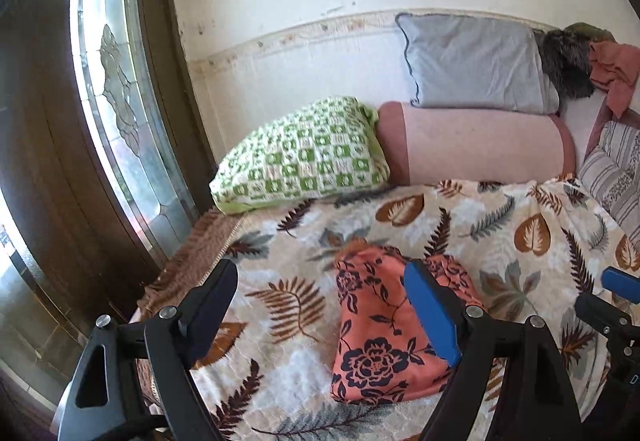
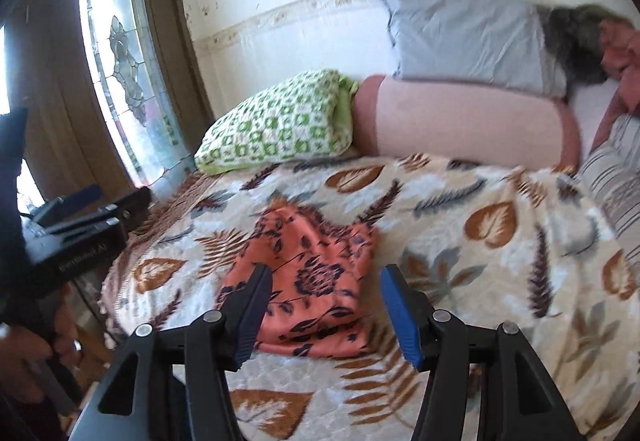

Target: Fold small clothes

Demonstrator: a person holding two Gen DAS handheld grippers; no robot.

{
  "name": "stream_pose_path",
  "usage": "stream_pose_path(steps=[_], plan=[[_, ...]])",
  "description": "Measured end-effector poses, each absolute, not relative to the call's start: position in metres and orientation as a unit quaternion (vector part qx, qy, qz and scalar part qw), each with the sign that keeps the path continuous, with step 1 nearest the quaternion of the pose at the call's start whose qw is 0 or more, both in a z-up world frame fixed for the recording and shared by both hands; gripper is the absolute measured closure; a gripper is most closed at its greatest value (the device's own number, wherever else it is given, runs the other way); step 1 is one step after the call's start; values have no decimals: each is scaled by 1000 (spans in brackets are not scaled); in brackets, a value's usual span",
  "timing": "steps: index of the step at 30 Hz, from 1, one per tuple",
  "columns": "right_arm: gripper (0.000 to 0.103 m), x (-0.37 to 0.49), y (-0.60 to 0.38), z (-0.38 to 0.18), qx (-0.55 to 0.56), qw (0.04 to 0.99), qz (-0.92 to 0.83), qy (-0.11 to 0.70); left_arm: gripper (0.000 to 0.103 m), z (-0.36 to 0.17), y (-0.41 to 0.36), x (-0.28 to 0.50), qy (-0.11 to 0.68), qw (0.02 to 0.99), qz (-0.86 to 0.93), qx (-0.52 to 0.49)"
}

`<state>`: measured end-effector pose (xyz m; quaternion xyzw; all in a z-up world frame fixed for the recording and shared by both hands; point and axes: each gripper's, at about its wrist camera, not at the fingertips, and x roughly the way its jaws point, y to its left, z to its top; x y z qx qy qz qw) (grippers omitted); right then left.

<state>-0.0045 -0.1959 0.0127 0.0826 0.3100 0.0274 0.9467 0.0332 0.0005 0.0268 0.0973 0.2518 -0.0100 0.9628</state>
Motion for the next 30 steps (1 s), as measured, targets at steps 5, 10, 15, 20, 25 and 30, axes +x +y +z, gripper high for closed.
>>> stream_pose_path(steps=[5,10,15,20,25,30], plan=[[43,-17,-205,21,62,958,-6,280,17,37,1,29,241,967,-5,89],[43,-20,-214,25,54,964,-23,260,17,42,0,31,236,968,10,88],[43,-17,-220,22,61,964,-26,258,17,44,-1,33,232,967,39,96],[43,-15,-222,18,65,963,-24,259,17,45,0,31,227,968,50,98],[43,-14,-219,16,66,963,-19,260,17,49,3,27,215,969,63,101],[43,-12,-217,15,67,962,-13,264,17,54,4,25,218,969,51,103]])
